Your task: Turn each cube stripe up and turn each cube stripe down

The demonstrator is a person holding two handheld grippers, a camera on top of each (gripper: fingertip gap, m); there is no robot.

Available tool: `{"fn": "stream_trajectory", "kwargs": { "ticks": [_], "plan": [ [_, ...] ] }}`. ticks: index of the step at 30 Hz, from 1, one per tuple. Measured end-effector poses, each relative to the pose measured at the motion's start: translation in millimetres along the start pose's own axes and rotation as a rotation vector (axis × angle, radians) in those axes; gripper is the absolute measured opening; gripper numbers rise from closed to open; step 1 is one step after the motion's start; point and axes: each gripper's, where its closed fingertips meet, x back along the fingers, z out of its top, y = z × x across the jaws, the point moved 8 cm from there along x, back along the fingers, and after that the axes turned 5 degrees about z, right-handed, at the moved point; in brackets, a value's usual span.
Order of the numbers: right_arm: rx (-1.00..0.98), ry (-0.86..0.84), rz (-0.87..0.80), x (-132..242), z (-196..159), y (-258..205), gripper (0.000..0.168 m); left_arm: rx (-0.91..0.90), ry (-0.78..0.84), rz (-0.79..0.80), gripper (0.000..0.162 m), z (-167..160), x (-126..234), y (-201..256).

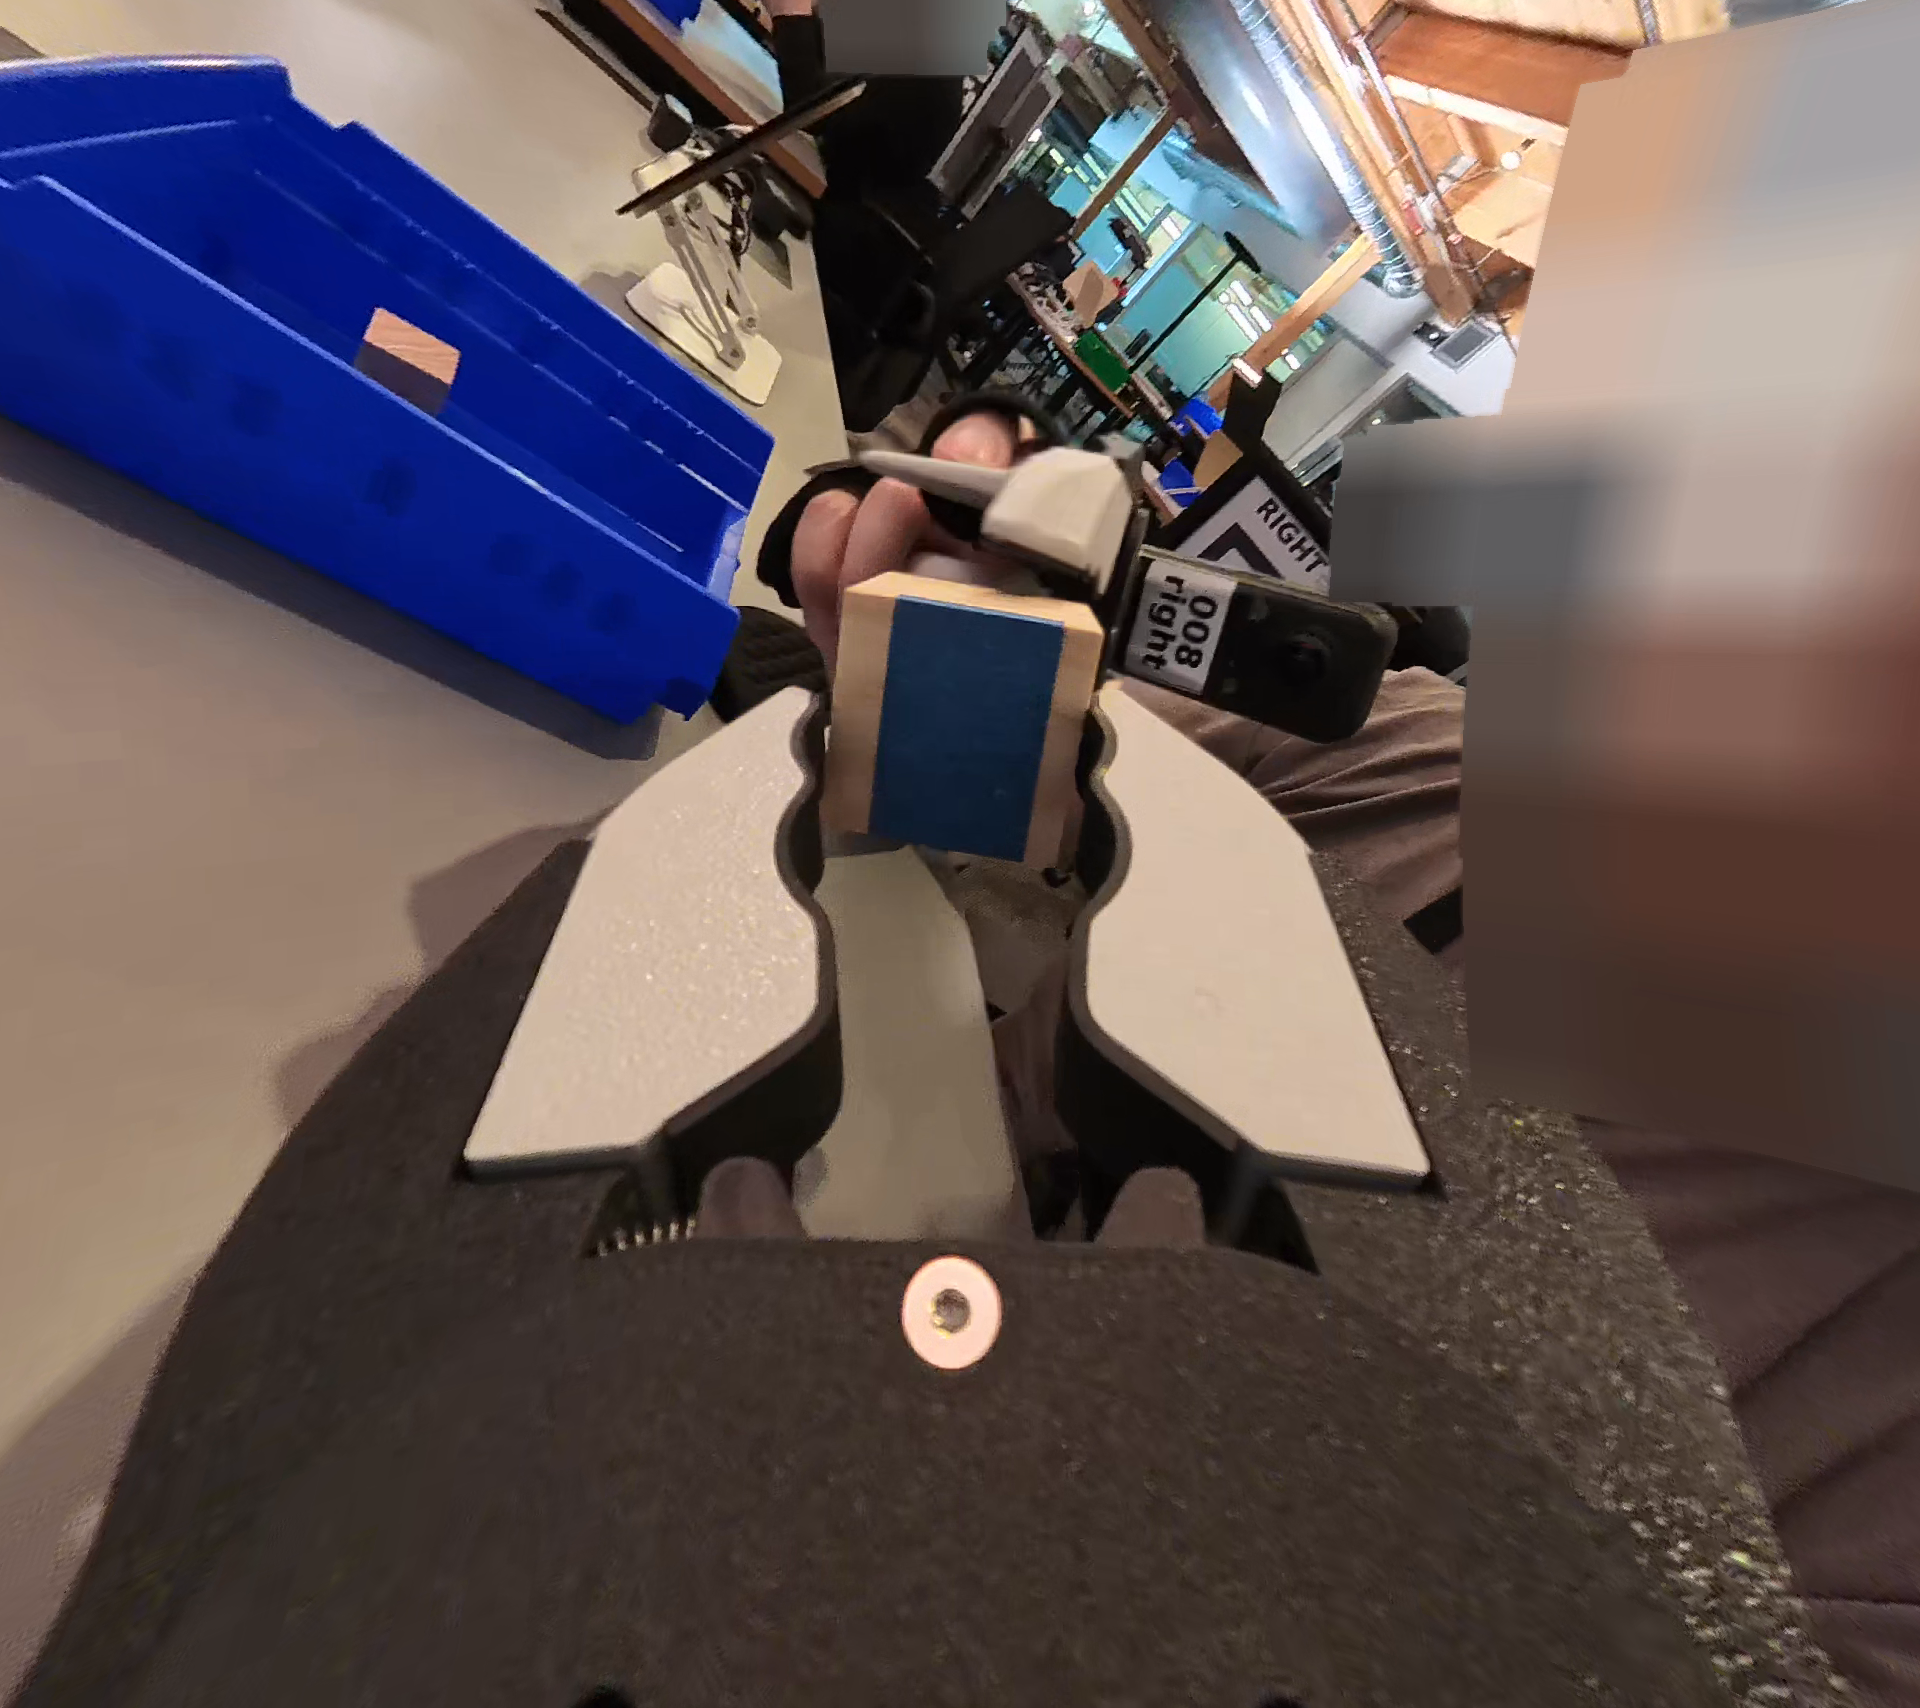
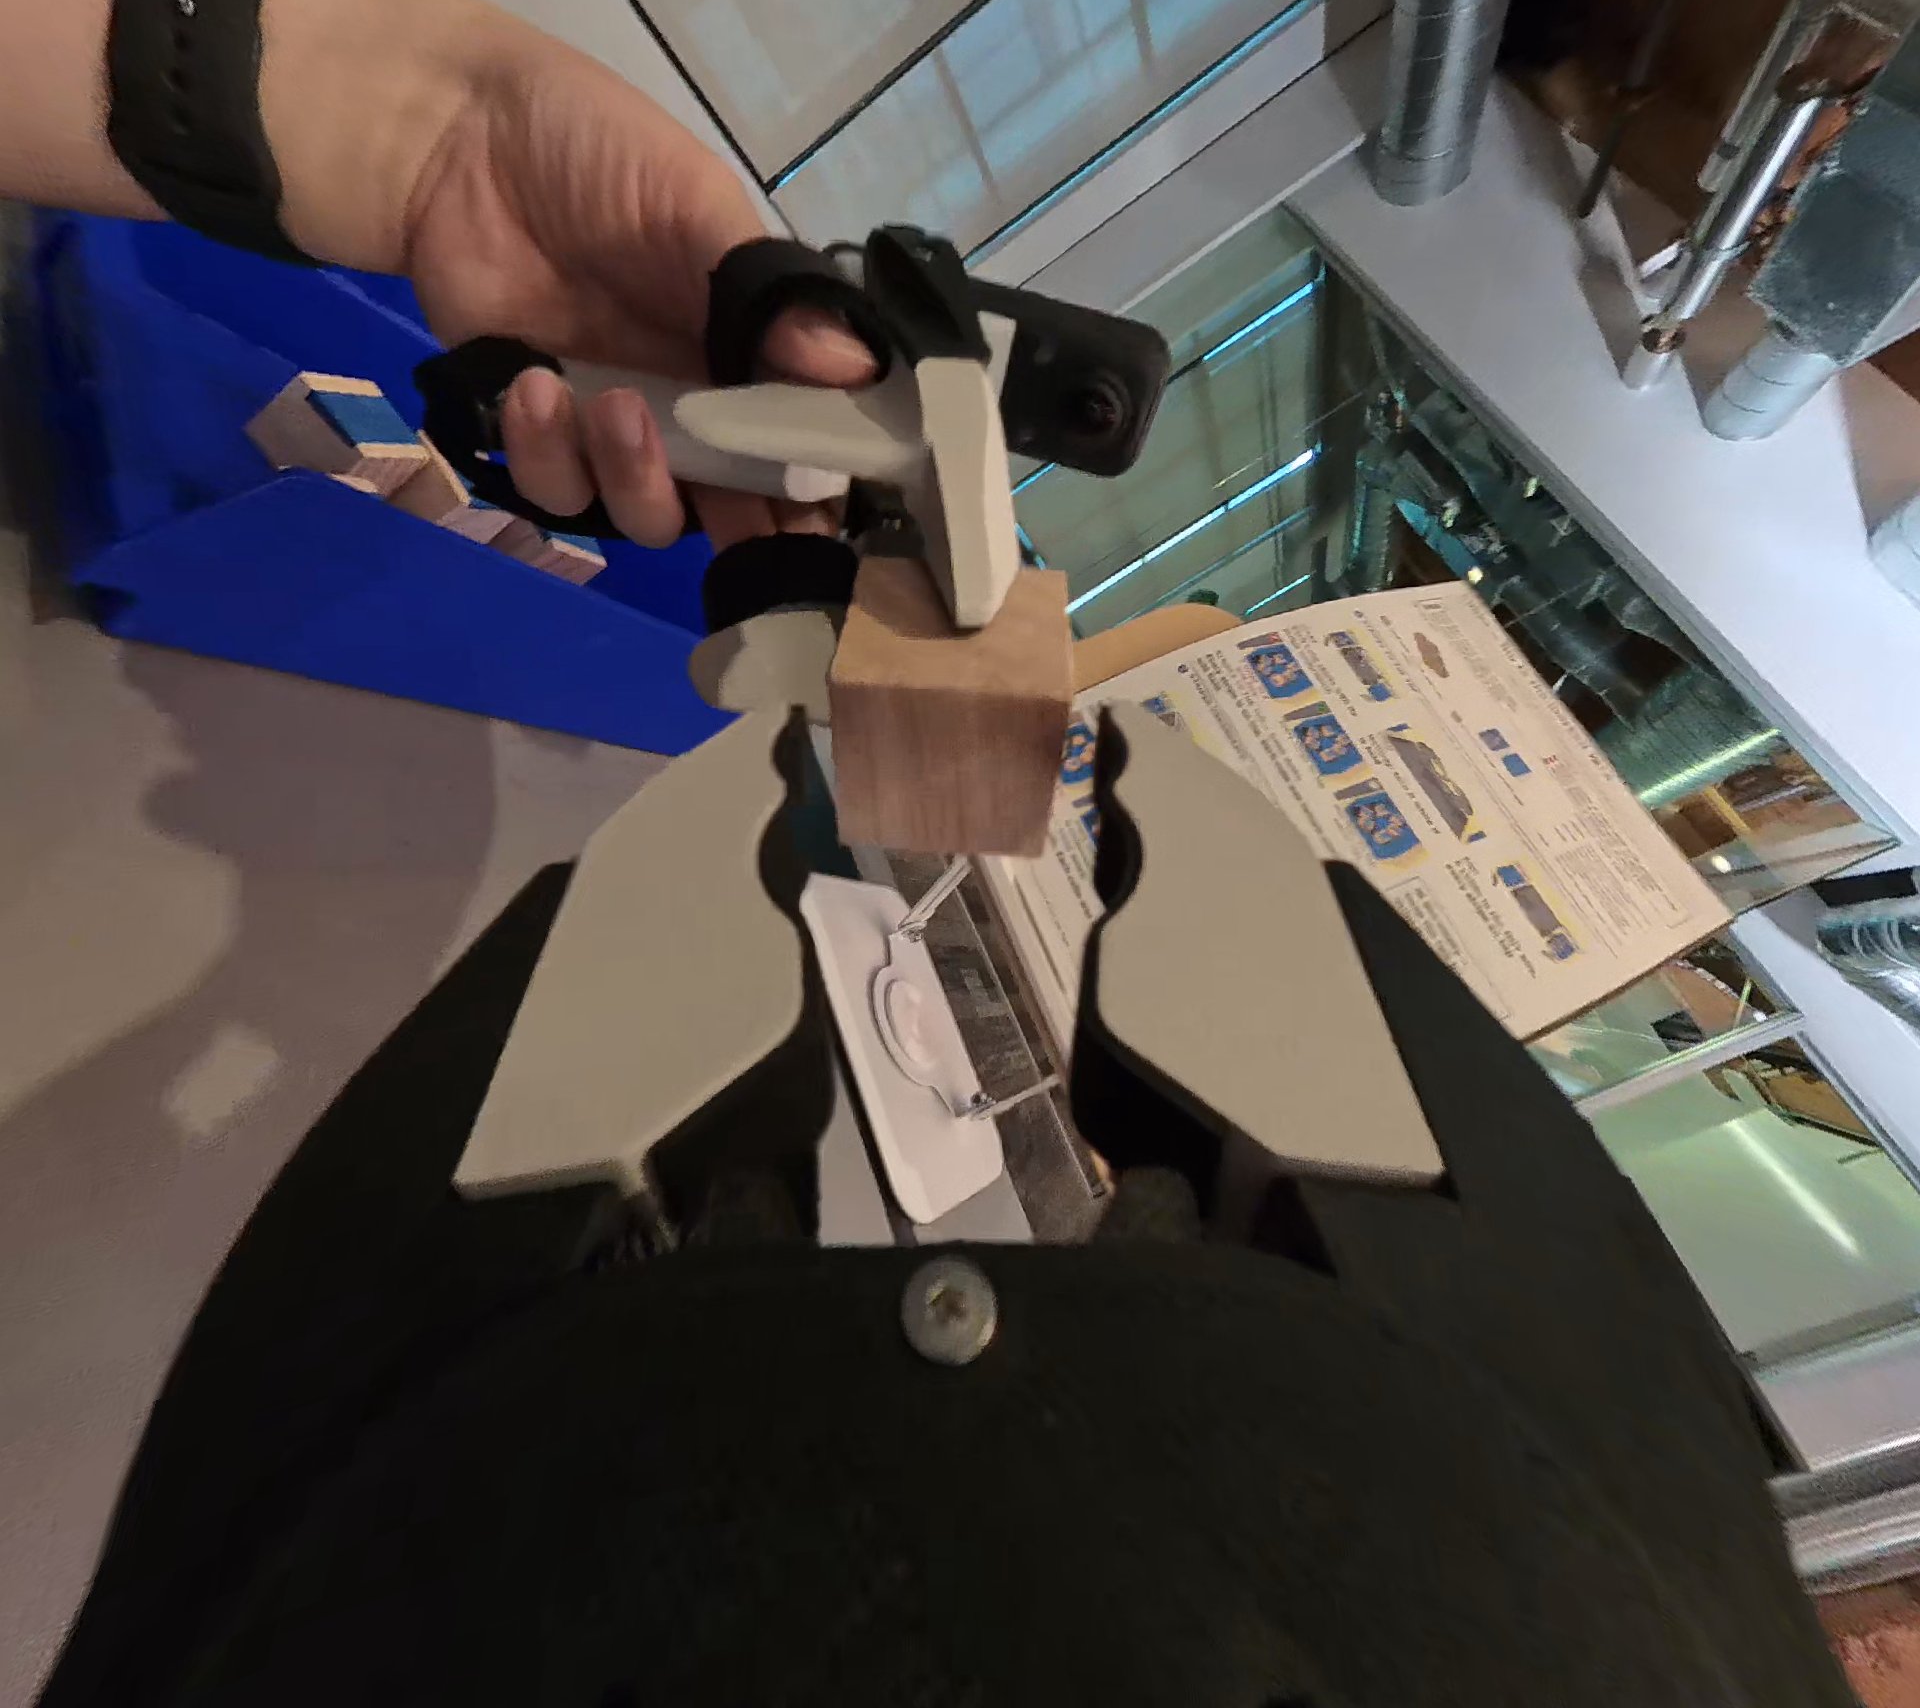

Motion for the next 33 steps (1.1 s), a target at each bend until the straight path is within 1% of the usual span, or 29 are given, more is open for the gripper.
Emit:
{"fn": "stream_trajectory", "kwargs": {
  "ticks": [1,5,7,8,10,12,14,16,17,19,21,22,23,25,27,29,31,33],
  "plan": [
    [0.007,0.014,0.0,1.3,1.2,-0.8,0.043,-0.001,-0.007,0.007,0.046,-0.4,-0.8,-0.9],
    [-0.087,0.01,0.063,3.2,-0.4,6.5,0.043,0.012,0.003,-0.021,0.051,0.5,0.6,-2.3],
    [-0.176,-0.026,0.083,8.3,-9.9,22.6,0.043,0.006,0.008,0.014,0.057,2.6,8.1,-4.1],
    [-0.24,-0.087,0.077,12.3,-20.1,36.4,0.043,-0.011,0.009,0.065,0.057,3.7,15.0,-5.2],
    [-0.437,-0.29,0.064,26.8,-54.9,68.9,0.043,-0.064,0.012,0.221,0.058,6.3,33.4,-6.8],
    [-0.737,-0.555,0.045,53.5,-107.0,94.3,0.043,-0.116,0.005,0.412,0.056,7.6,54.4,-7.0],
    [-0.986,-0.772,-0.034,88.6,-163.2,106.0,0.043,-0.155,-0.003,0.592,0.056,7.6,74.3,-5.9],
    [-1.182,-0.979,-0.07,121.9,-211.7,102.6,0.043,-0.176,-0.007,0.729,0.056,7.3,90.9,-4.6],
    [-1.268,-1.053,-0.072,133.9,-230.3,97.0,0.043,-0.176,-0.013,0.781,0.056,6.6,98.0,-4.3],
    [-1.391,-1.136,-0.046,144.7,-257.3,84.2,0.043,-0.17,-0.057,0.885,0.054,2.8,111.7,-6.6],
    [-1.438,-1.191,-0.048,145.2,-277.7,73.0,0.043,-0.168,-0.123,0.991,0.052,-3.1,126.6,-11.6],
    [-1.441,-1.23,-0.052,144.3,-285.8,67.5,0.043,-0.168,-0.16,1.045,0.048,-6.3,134.5,-14.0],
    [-1.44,-1.263,-0.043,142.6,-291.3,62.4,0.043,-0.183,-0.19,1.101,0.042,-8.1,142.4,-15.4],
    [-1.441,-1.317,-0.026,139.4,-298.2,54.3,0.043,-0.249,-0.229,1.173,0.042,-11.3,153.9,-15.2],
    [-1.432,-1.384,-0.025,139.9,-304.9,49.0,0.043,-0.273,-0.304,1.166,0.042,-19.9,159.7,-14.2],
    [-1.439,-1.368,-0.05,138.9,-309.0,50.5,0.043,-0.309,-0.431,1.174,0.041,-33.3,164.3,-15.8],
    [-1.433,-1.365,-0.064,139.1,-311.8,51.2,0.043,-0.363,-0.577,1.22,0.044,-49.5,168.4,-20.6],
    [-1.429,-1.353,-0.074,138.3,-314.8,51.3,0.043,-0.324,-0.722,1.194,0.047,-69.8,167.6,-27.2]
  ]
}}
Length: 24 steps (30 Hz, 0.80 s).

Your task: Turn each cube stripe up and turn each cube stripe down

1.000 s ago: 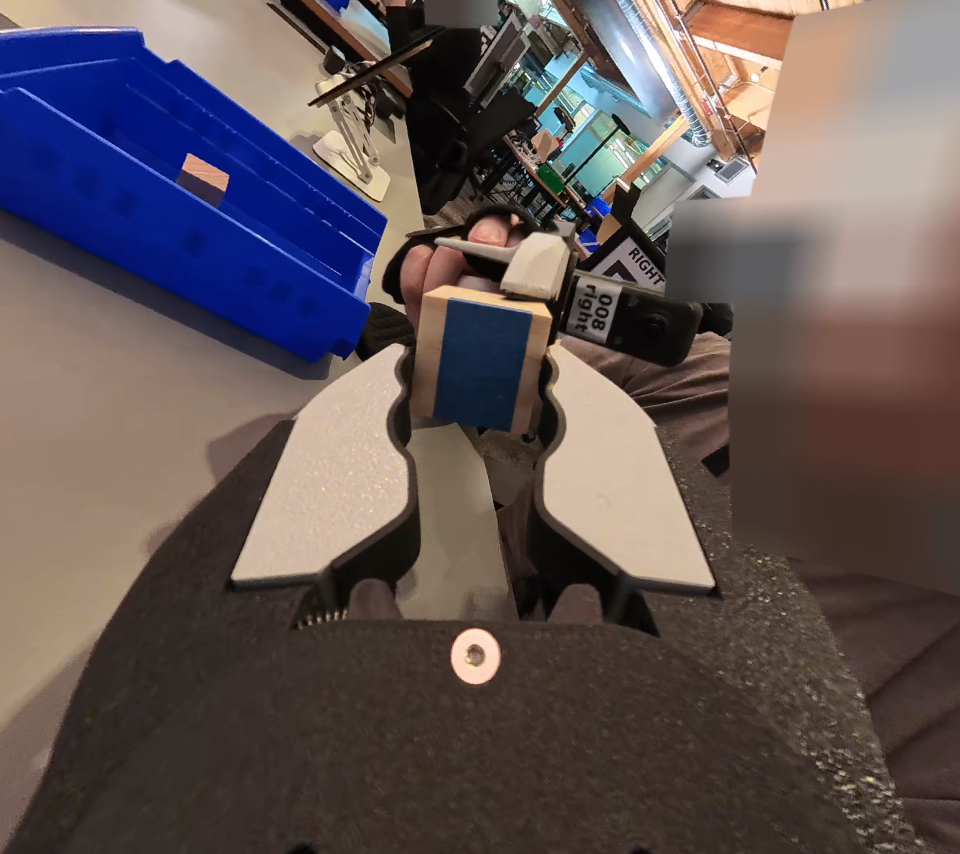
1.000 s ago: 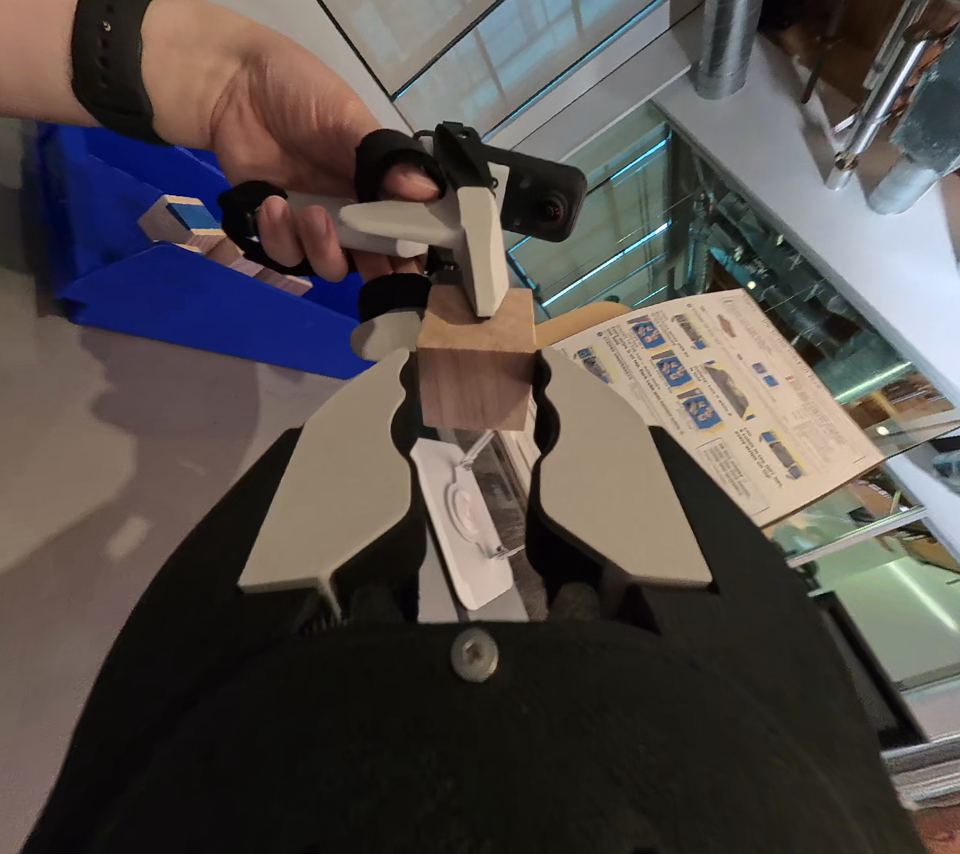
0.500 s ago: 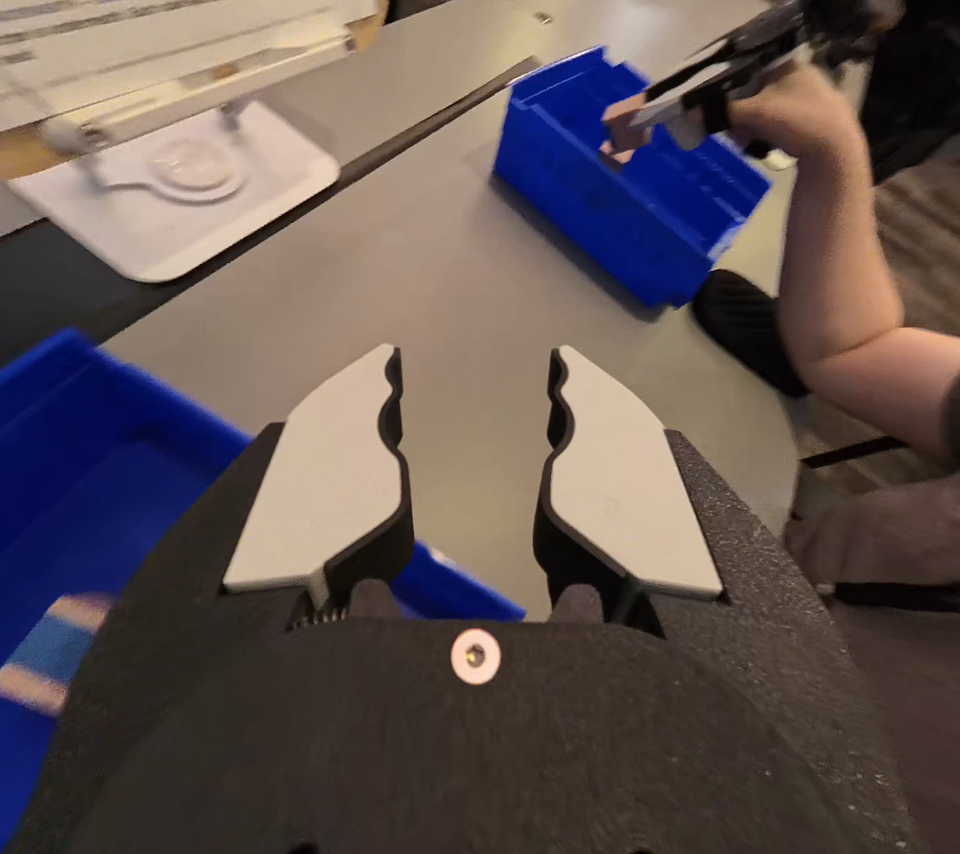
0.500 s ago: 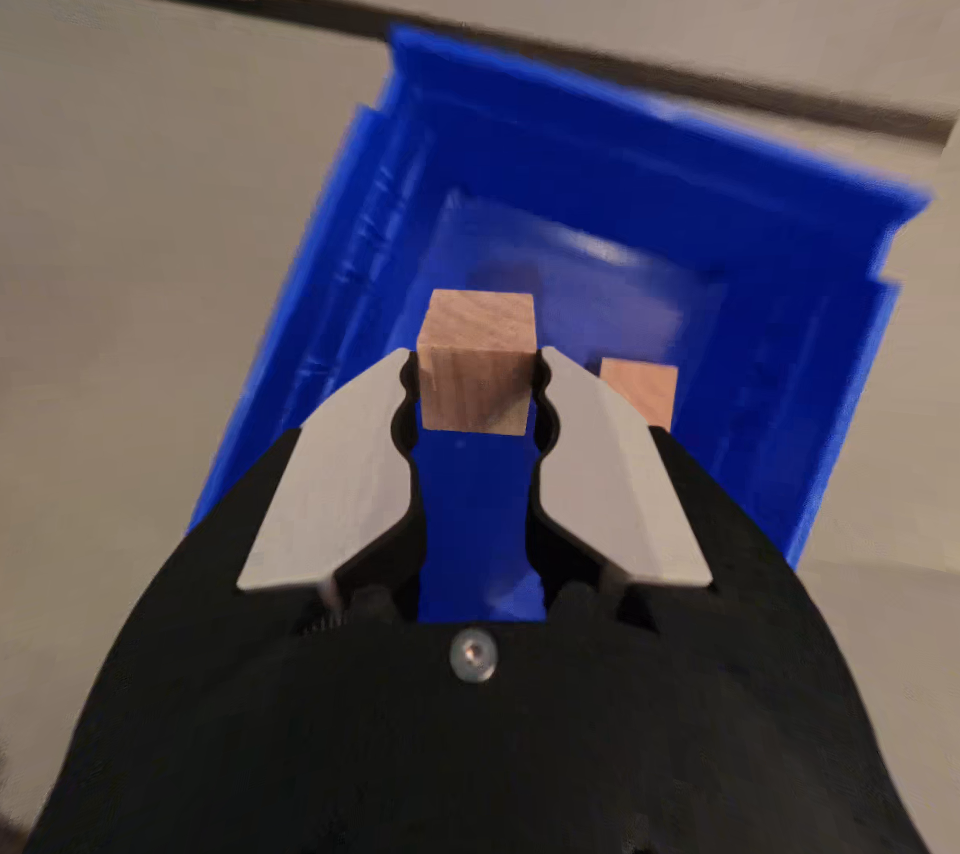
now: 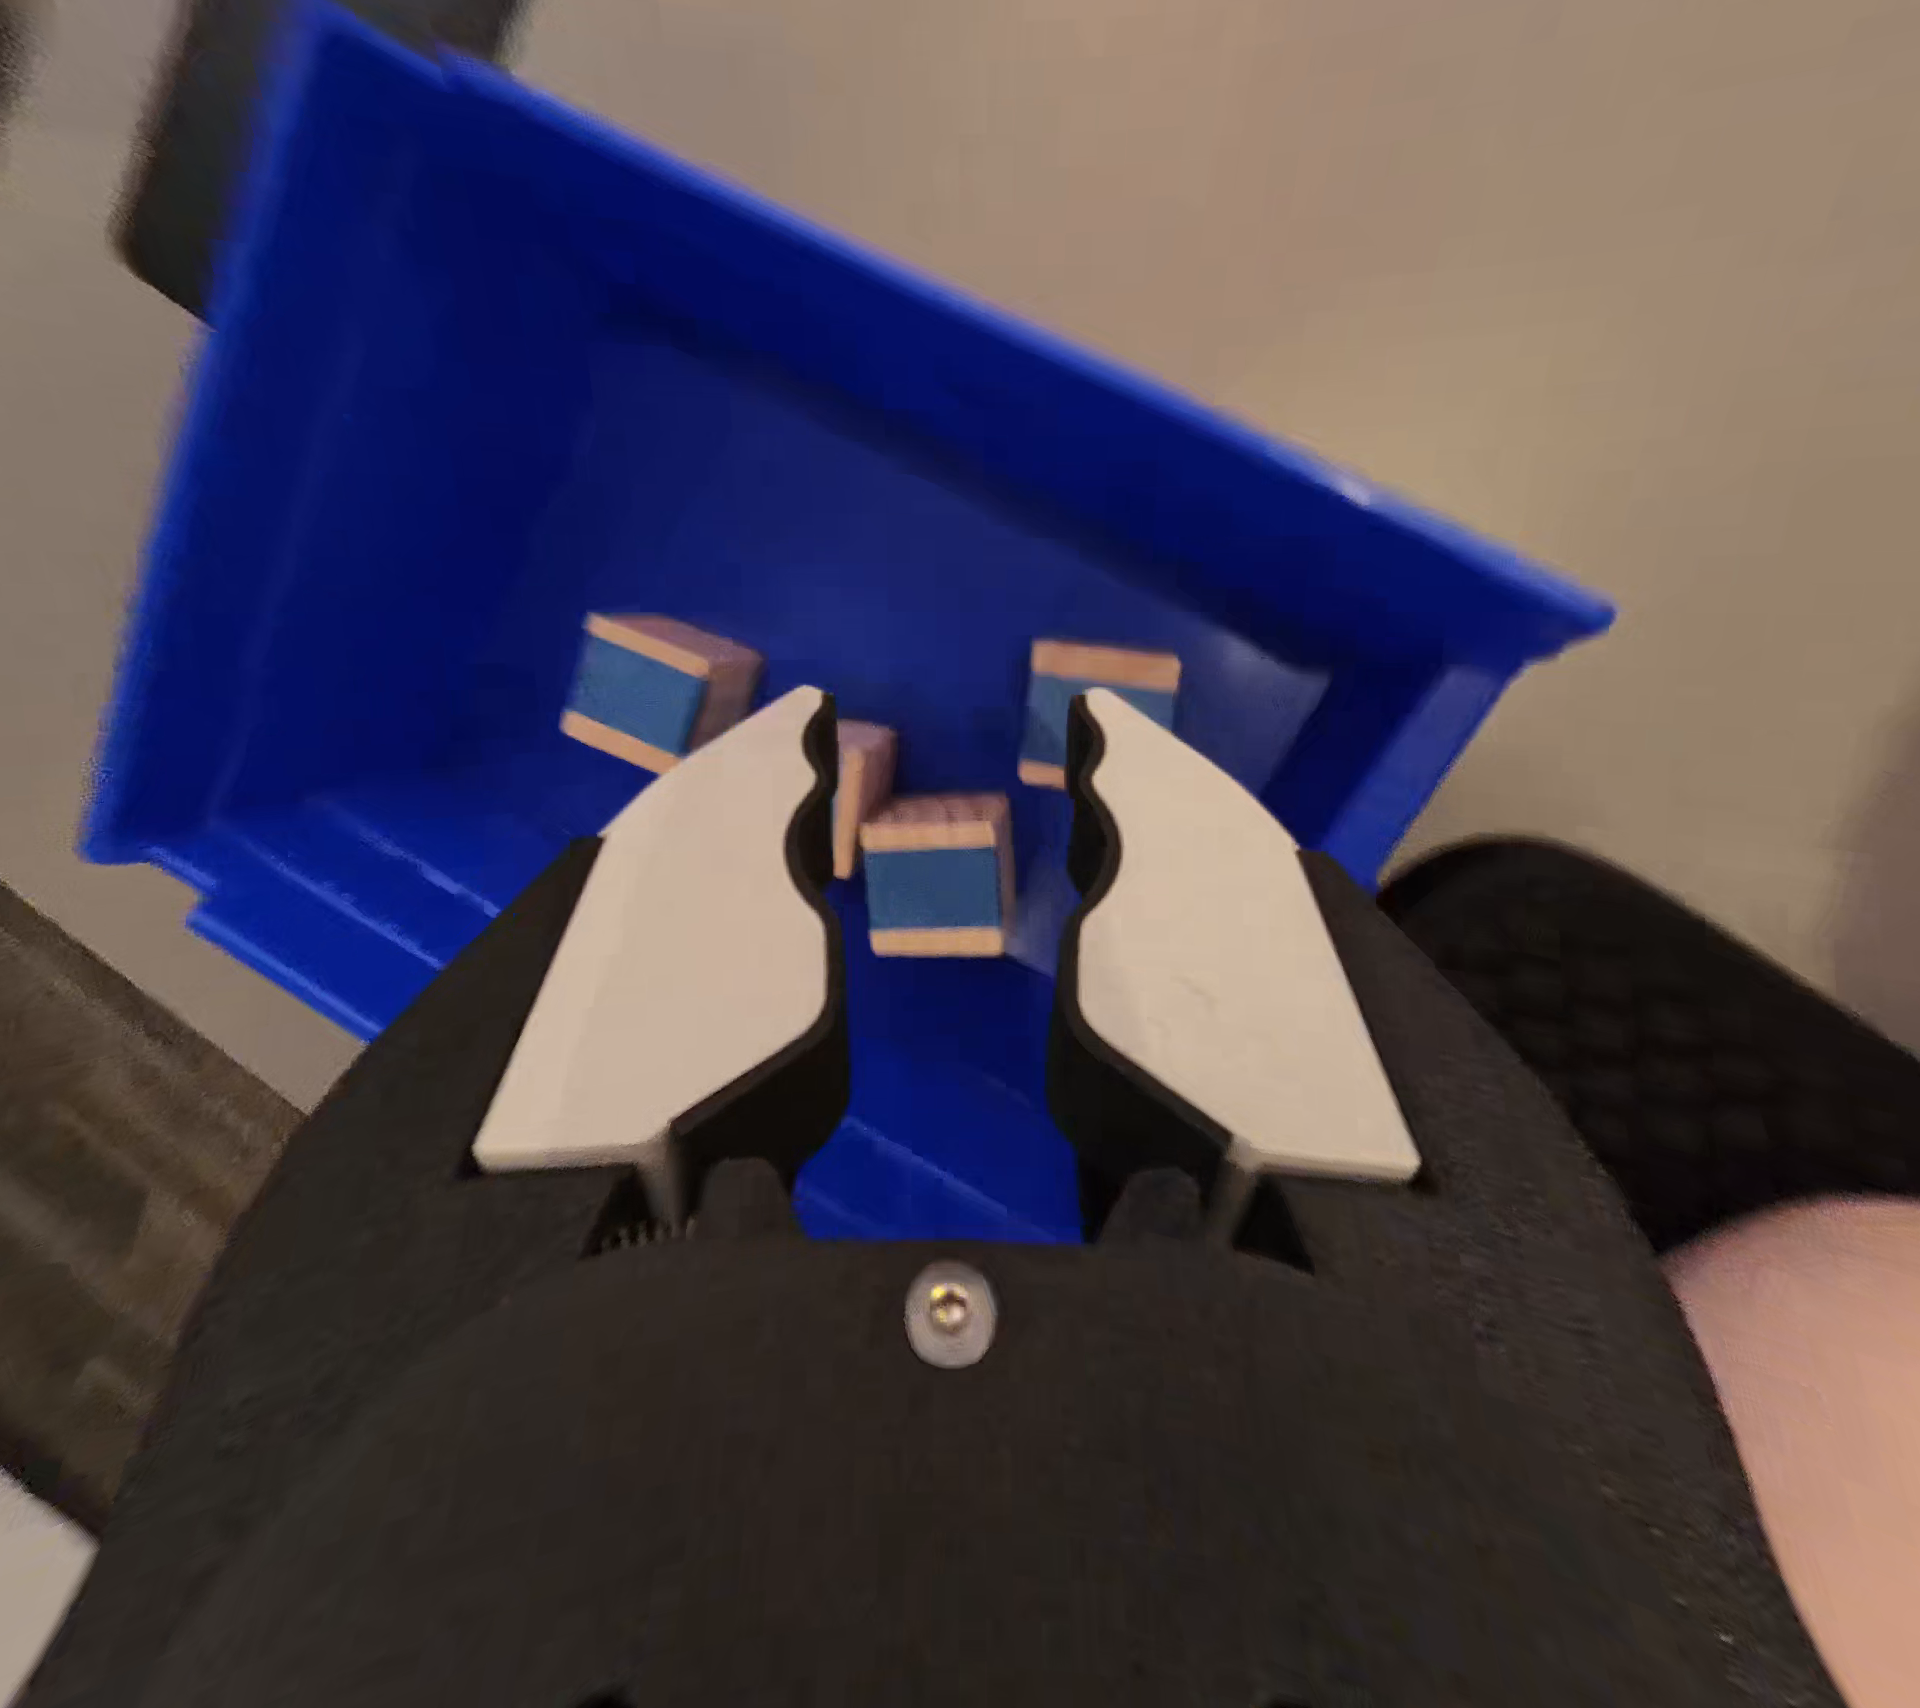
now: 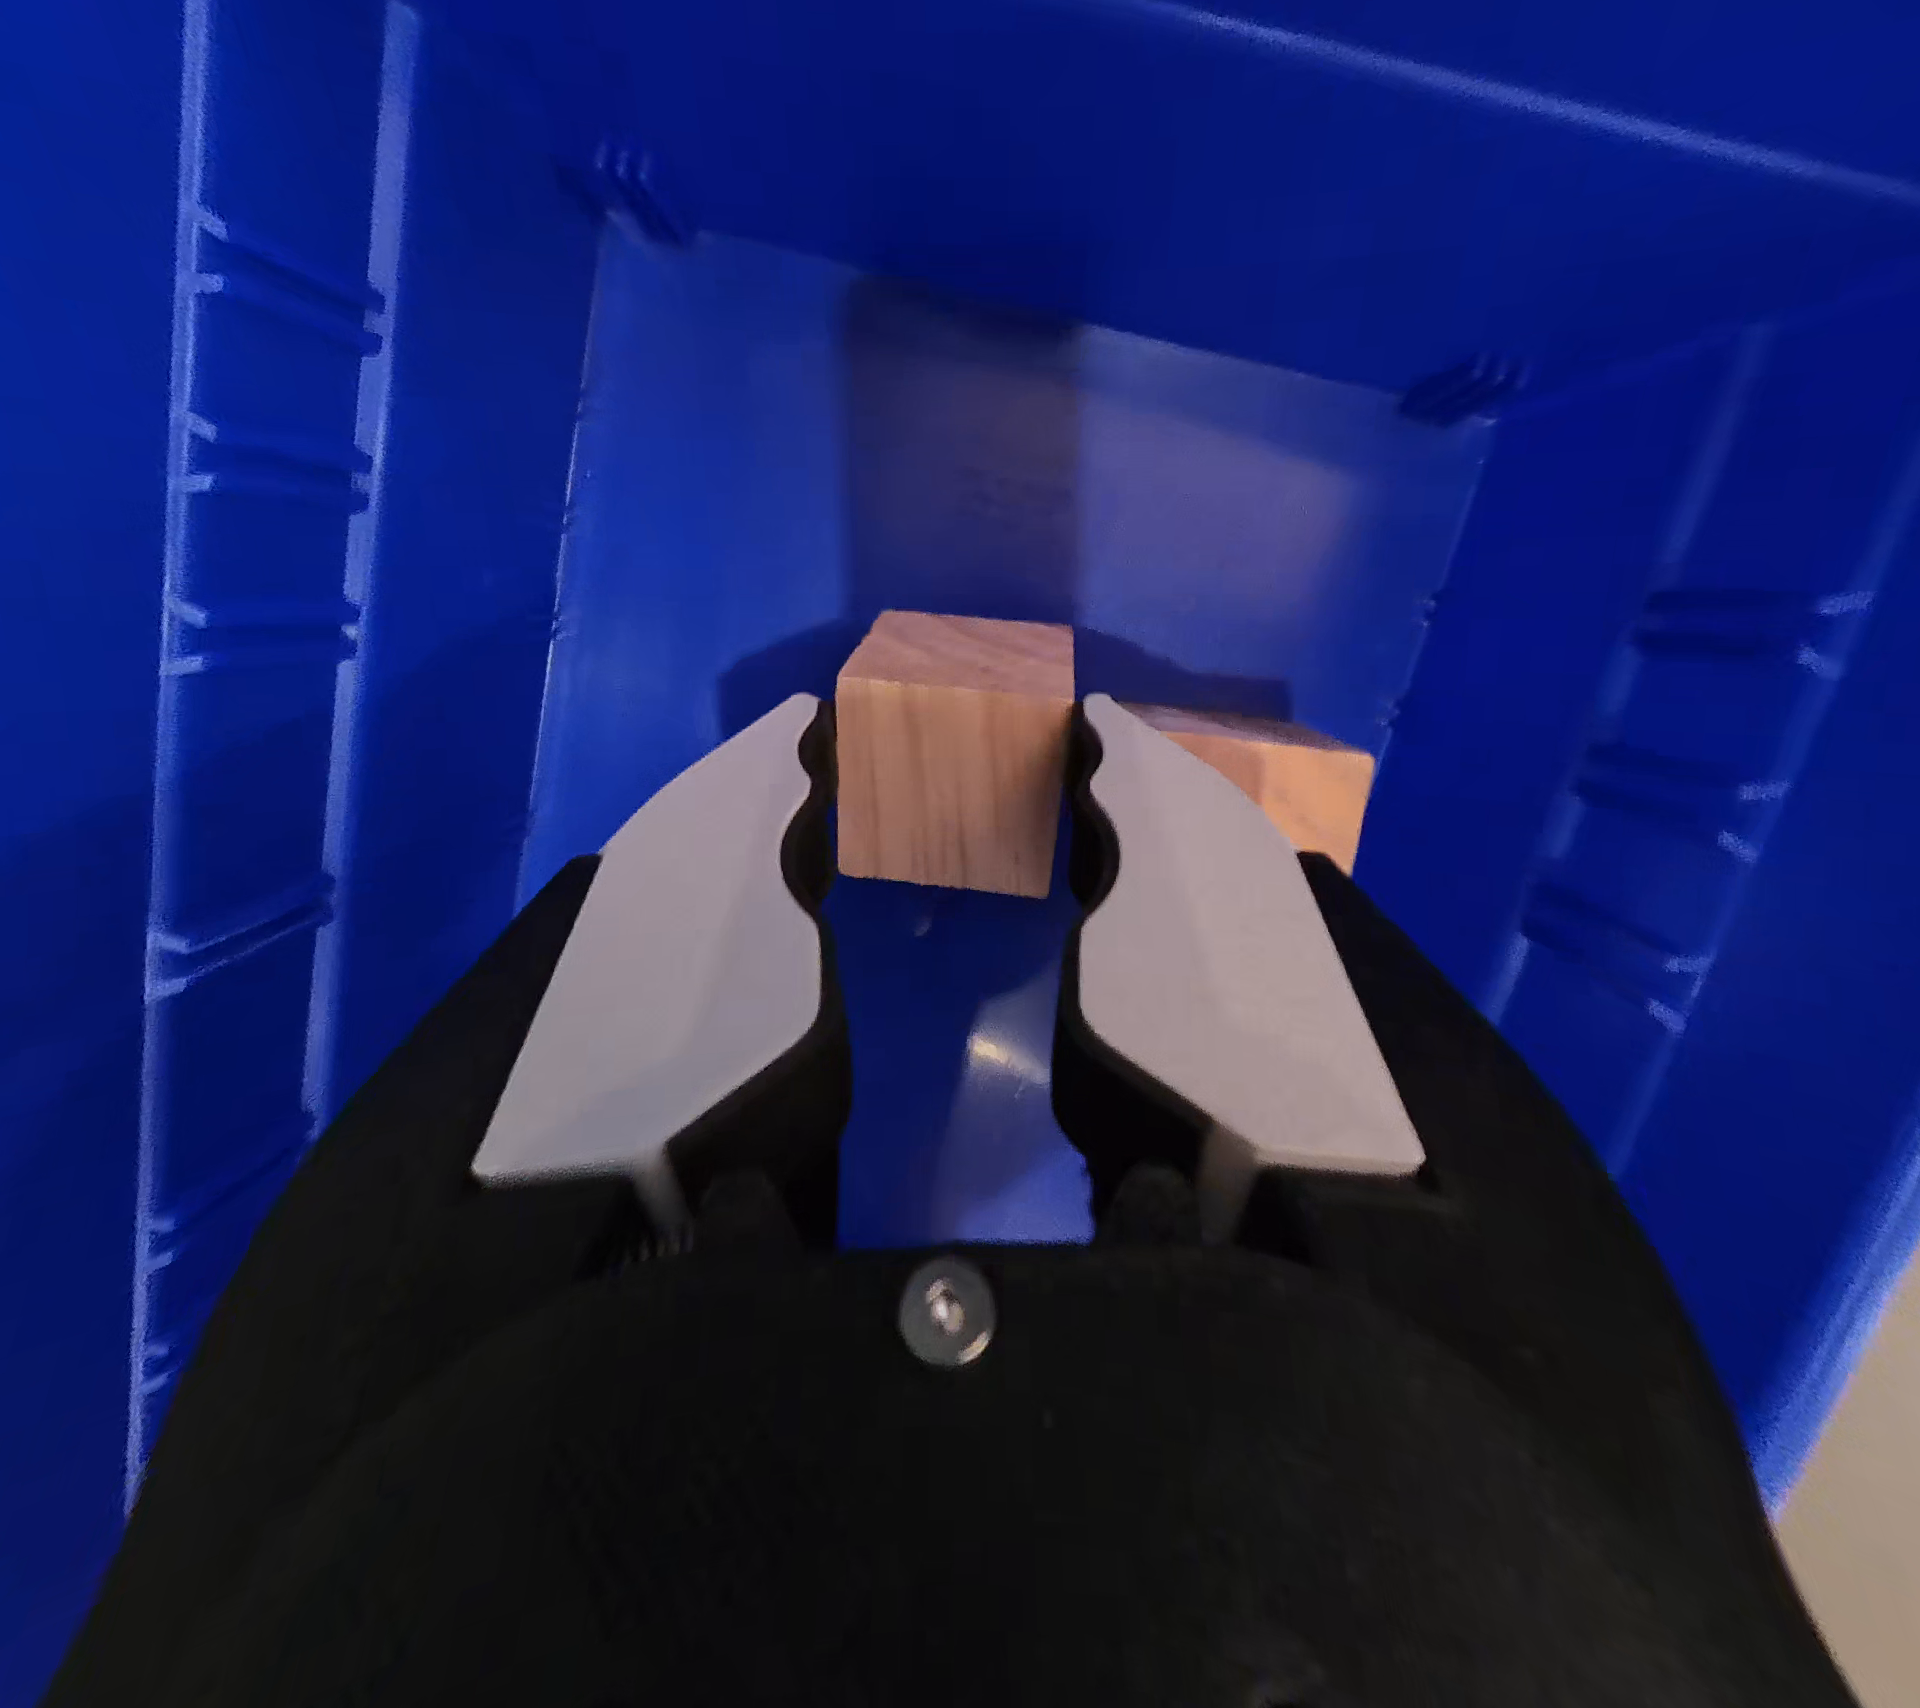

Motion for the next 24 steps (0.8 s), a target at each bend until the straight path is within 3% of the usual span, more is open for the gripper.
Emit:
{"fn": "stream_trajectory", "kwargs": {
  "ticks": [5,10,13,19,24],
  "plan": [
    [0.021,0.004,-0.039,-5.7,3.8,5.1,0.043,0.007,-0.173,-0.148,0.054,-7.7,-29.0,16.2],
    [0.051,0.009,-0.062,-6.5,5.7,7.0,0.047,-0.011,-0.293,-0.189,0.065,-6.9,-48.4,27.2],
    [0.077,0.034,-0.074,-1.7,8.8,4.5,0.064,-0.025,-0.376,-0.193,0.064,-8.1,-61.1,31.0],
    [0.135,0.161,-0.075,33.1,14.8,-5.7,0.065,-0.035,-0.488,-0.187,0.057,-15.5,-79.1,30.8],
    [0.148,0.227,-0.056,57.4,13.8,-7.4,0.066,-0.047,-0.465,-0.211,0.045,-15.2,-83.0,29.0]
  ]
}}
